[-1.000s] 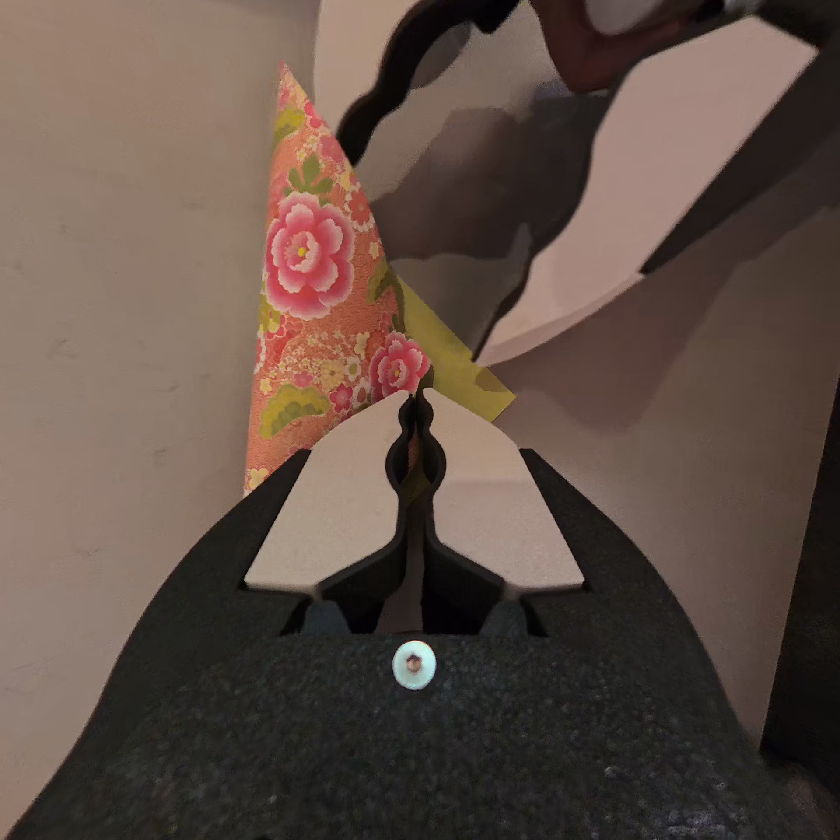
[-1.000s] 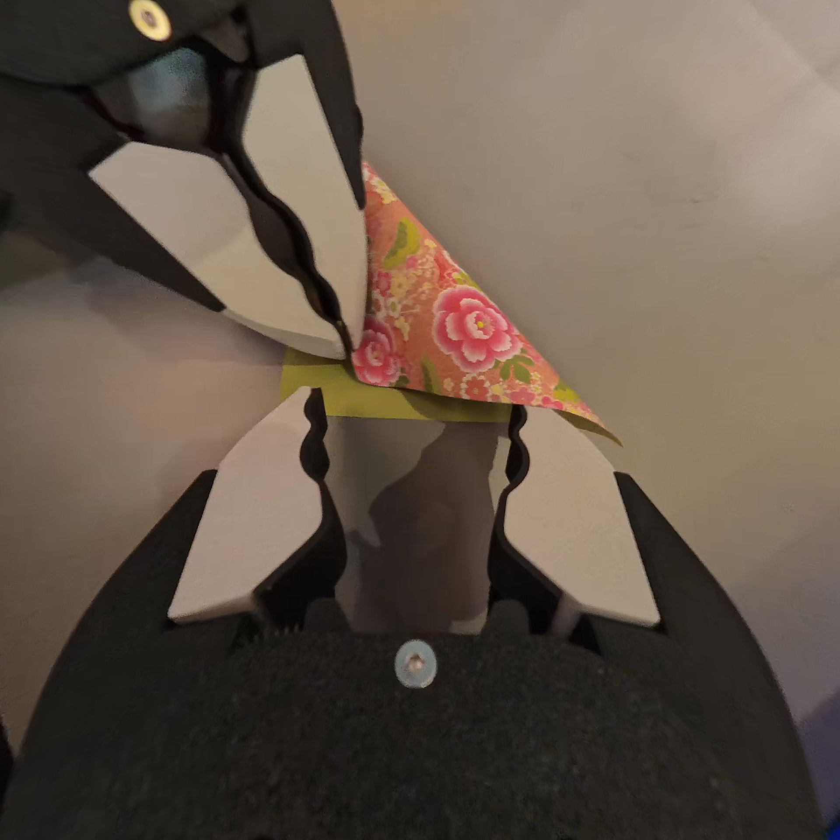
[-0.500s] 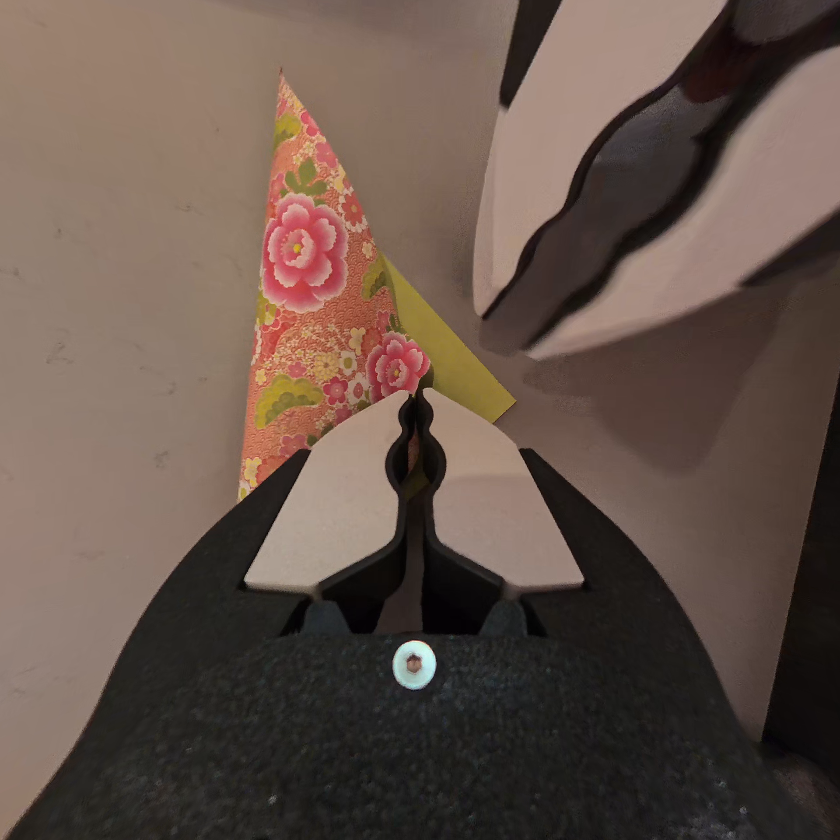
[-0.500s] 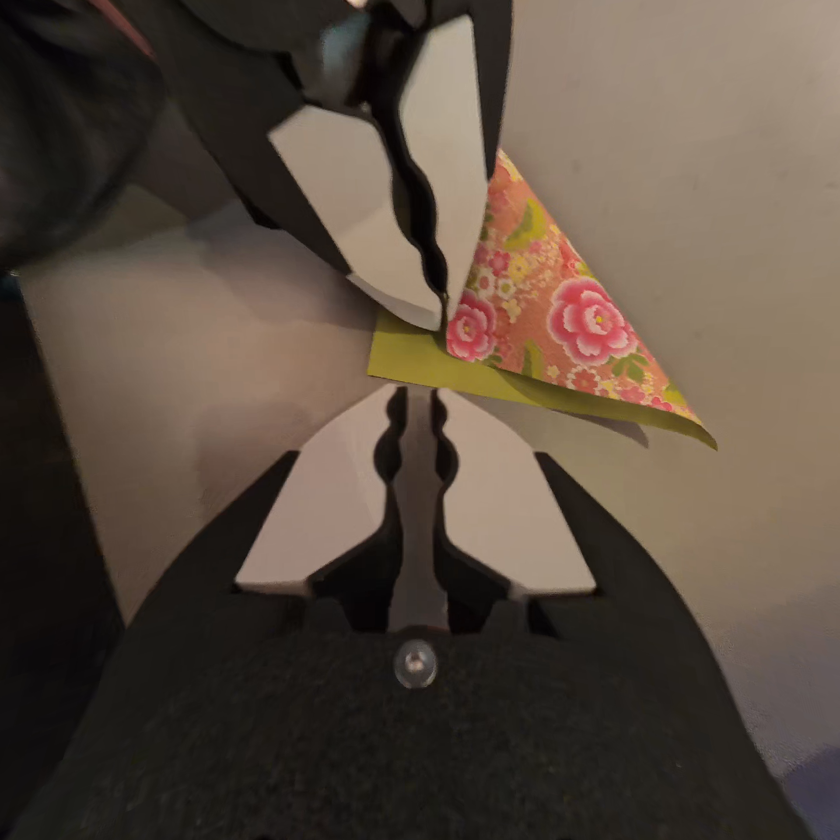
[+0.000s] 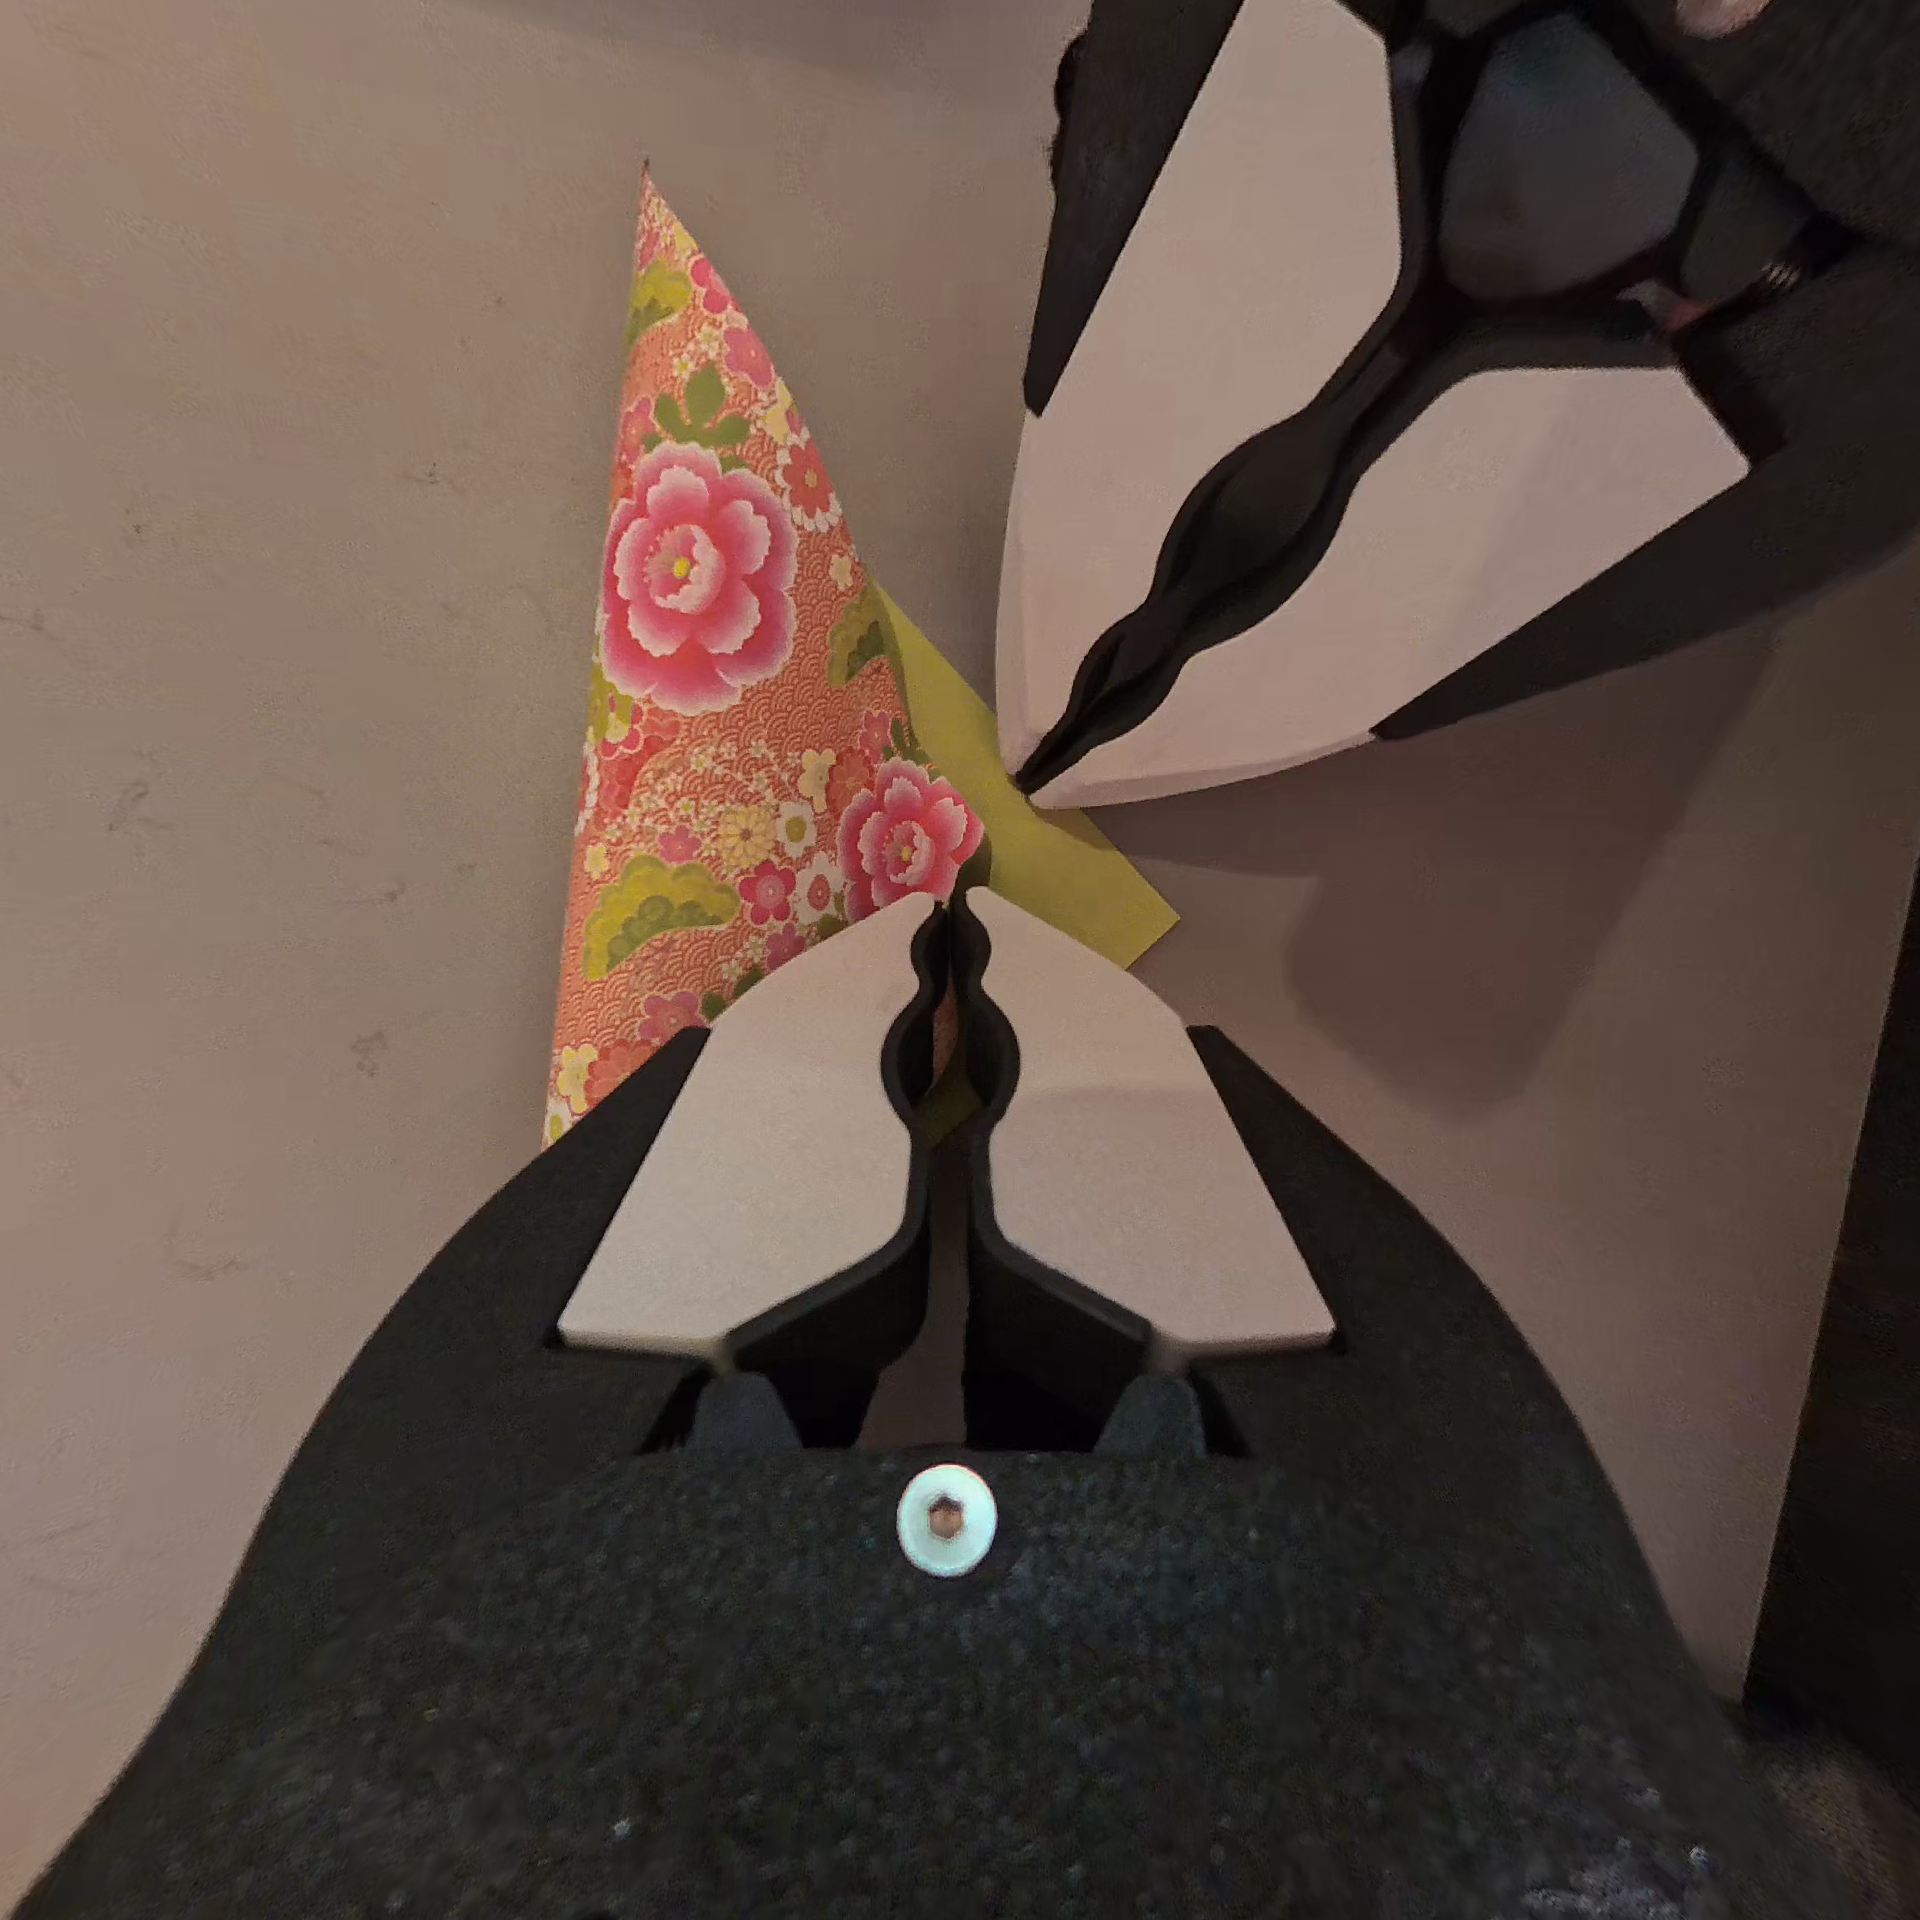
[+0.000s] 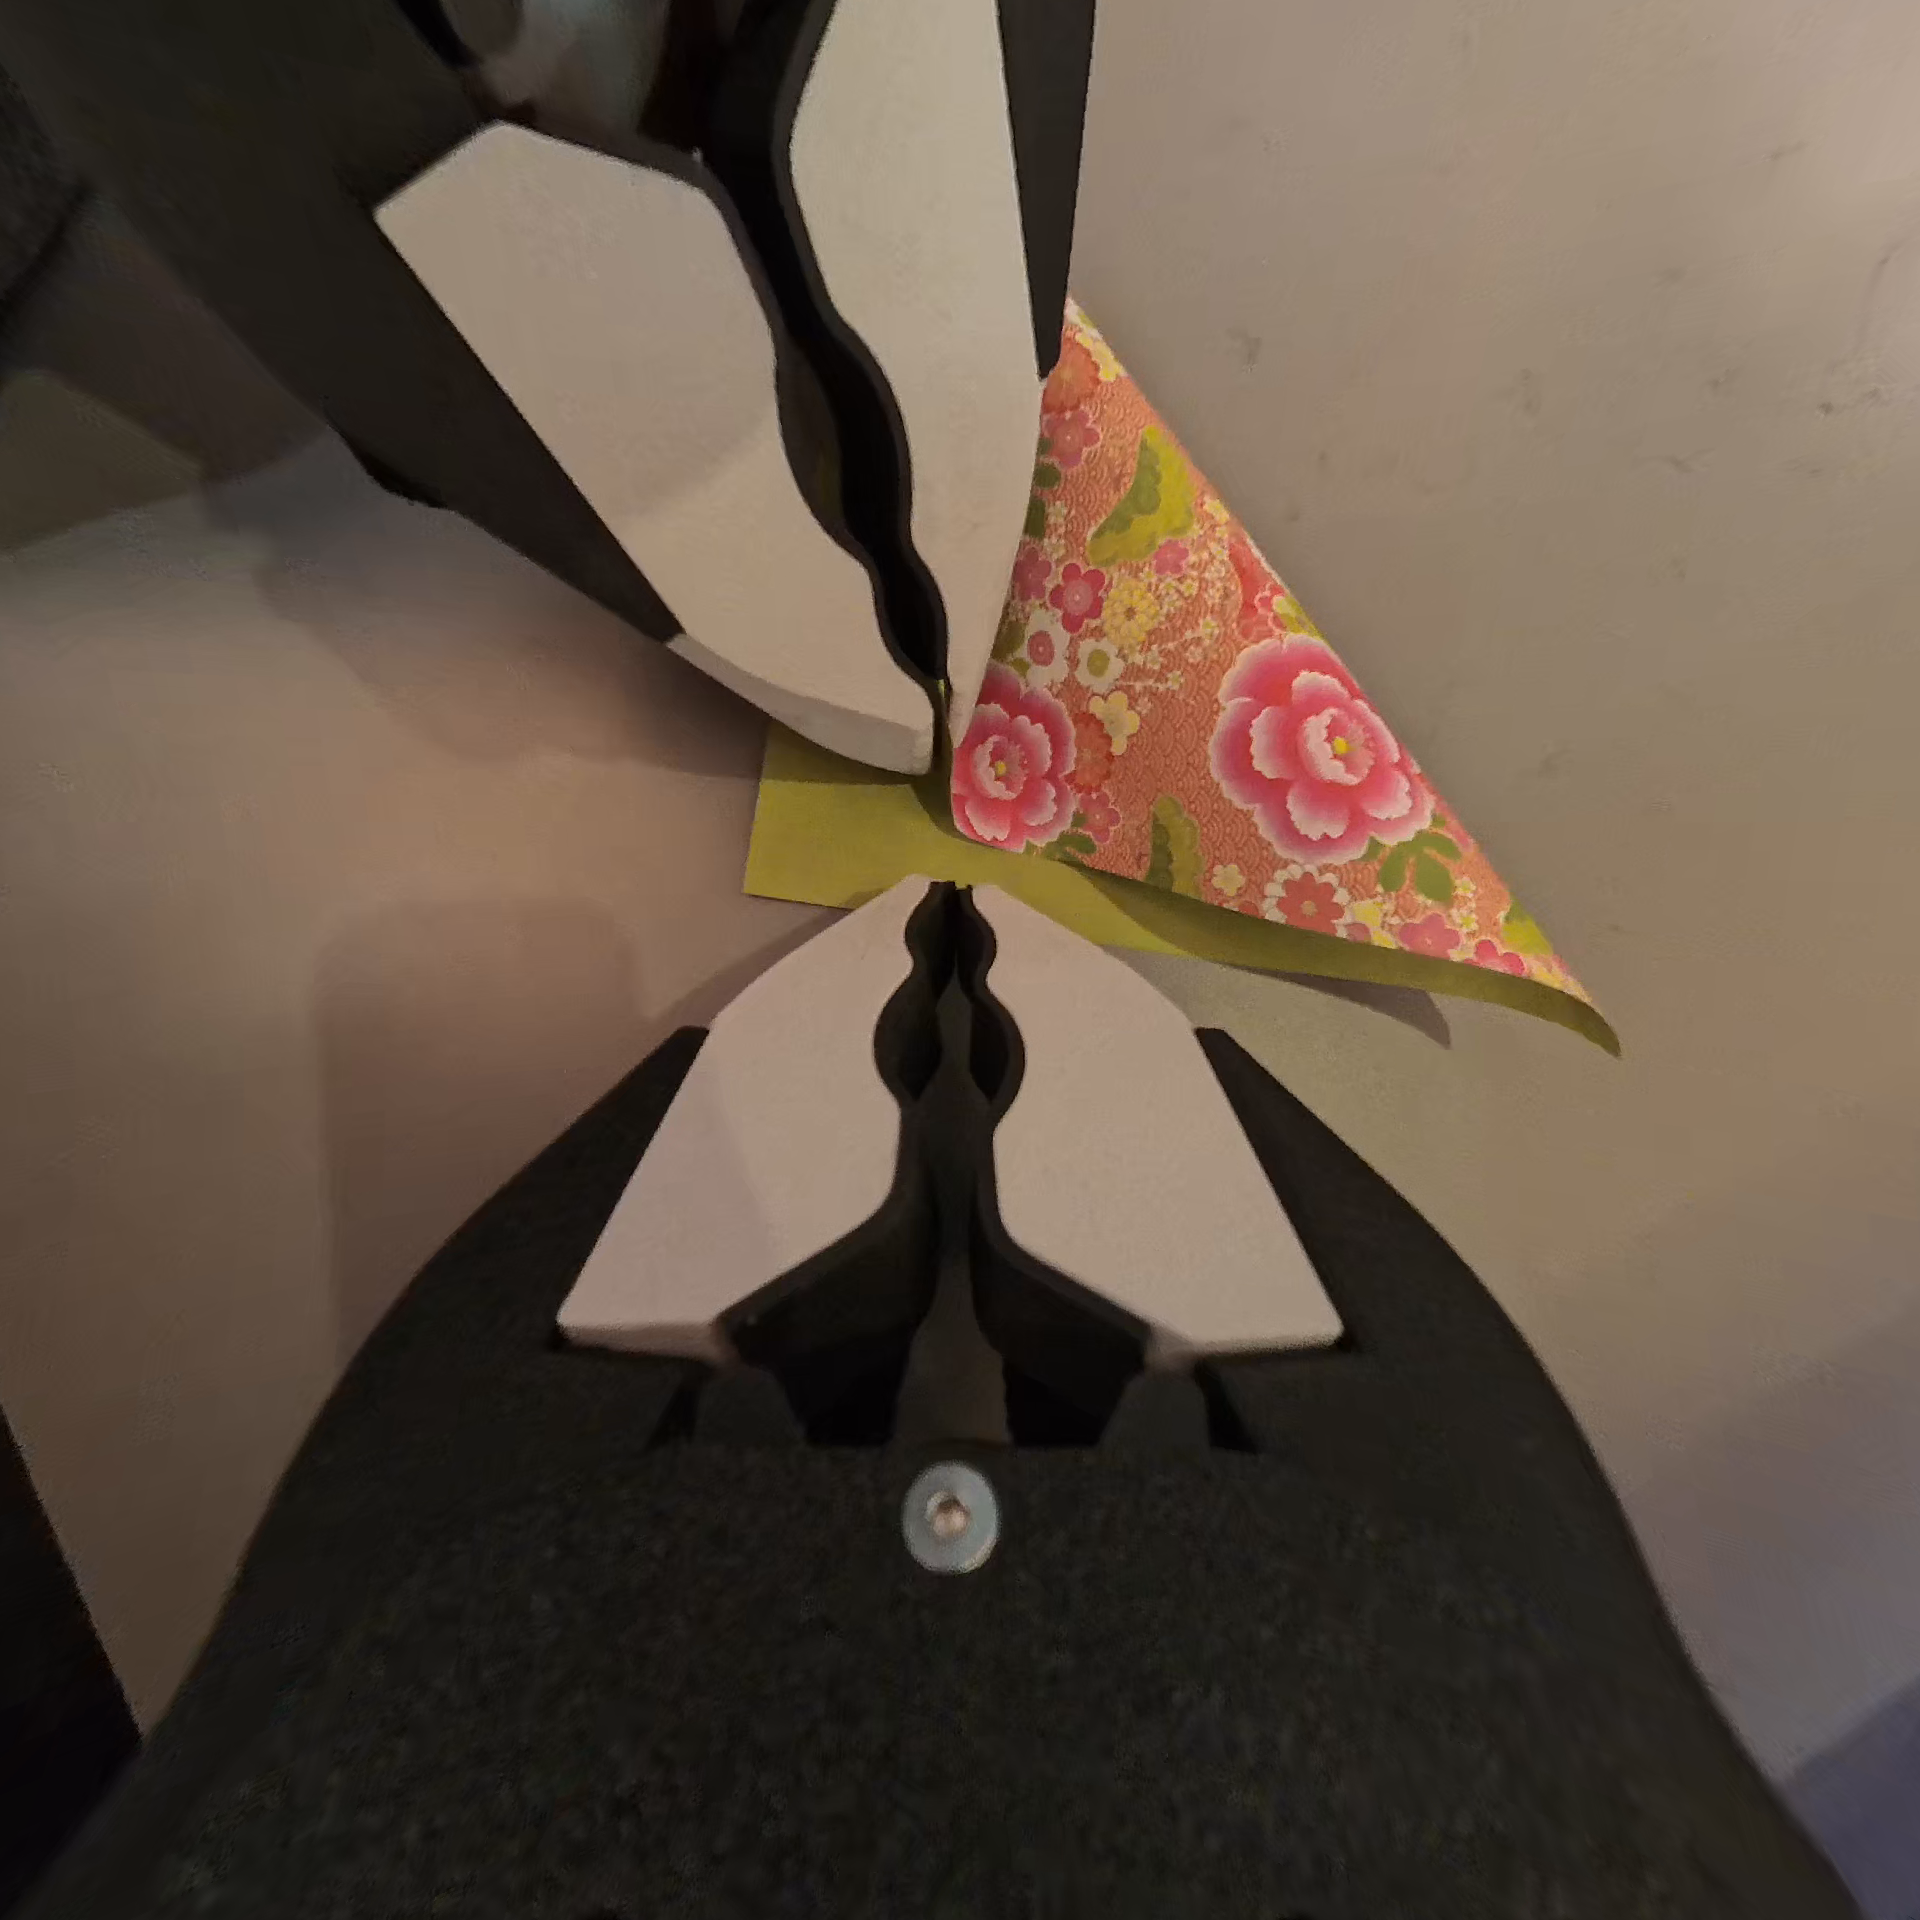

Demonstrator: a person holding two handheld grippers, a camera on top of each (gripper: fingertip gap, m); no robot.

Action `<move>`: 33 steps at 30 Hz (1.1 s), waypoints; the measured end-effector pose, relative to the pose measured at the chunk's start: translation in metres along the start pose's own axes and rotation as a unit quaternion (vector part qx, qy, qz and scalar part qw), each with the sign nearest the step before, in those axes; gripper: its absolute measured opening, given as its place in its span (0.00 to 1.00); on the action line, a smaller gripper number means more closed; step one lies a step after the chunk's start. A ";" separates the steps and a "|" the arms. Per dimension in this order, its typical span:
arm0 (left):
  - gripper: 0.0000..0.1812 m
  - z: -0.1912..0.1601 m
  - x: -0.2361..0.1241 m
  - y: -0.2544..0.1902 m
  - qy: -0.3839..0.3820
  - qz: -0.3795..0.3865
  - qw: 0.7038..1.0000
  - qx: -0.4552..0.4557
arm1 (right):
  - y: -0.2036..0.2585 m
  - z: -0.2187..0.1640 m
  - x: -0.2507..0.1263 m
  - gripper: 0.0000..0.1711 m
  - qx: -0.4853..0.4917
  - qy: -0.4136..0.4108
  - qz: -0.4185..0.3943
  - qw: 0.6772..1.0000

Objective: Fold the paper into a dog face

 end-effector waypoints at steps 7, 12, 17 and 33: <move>0.00 0.004 0.000 -0.011 0.003 -0.002 1.000 0.007 | 0.001 0.000 0.000 0.00 0.016 -0.002 -0.018 1.000; 0.00 0.003 0.003 -0.015 0.001 0.009 1.000 0.002 | 0.000 0.000 0.000 0.00 0.039 -0.007 -0.012 0.999; 0.00 0.002 0.004 -0.017 -0.007 0.020 1.000 -0.004 | 0.000 0.000 0.000 0.00 0.051 -0.011 -0.006 0.999; 0.14 0.001 0.001 -0.025 -0.006 0.008 1.000 -0.006 | 0.000 0.000 0.000 0.00 0.051 -0.010 -0.012 0.999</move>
Point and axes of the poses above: each gripper's, where its closed fingertips meet, x out along the fingers, z out of its top, y = z × x across the jaws, the point moved 4 cm from there along -x, back along the fingers, and after that the axes turned 8 degrees about -y, right-handed, at the moved point
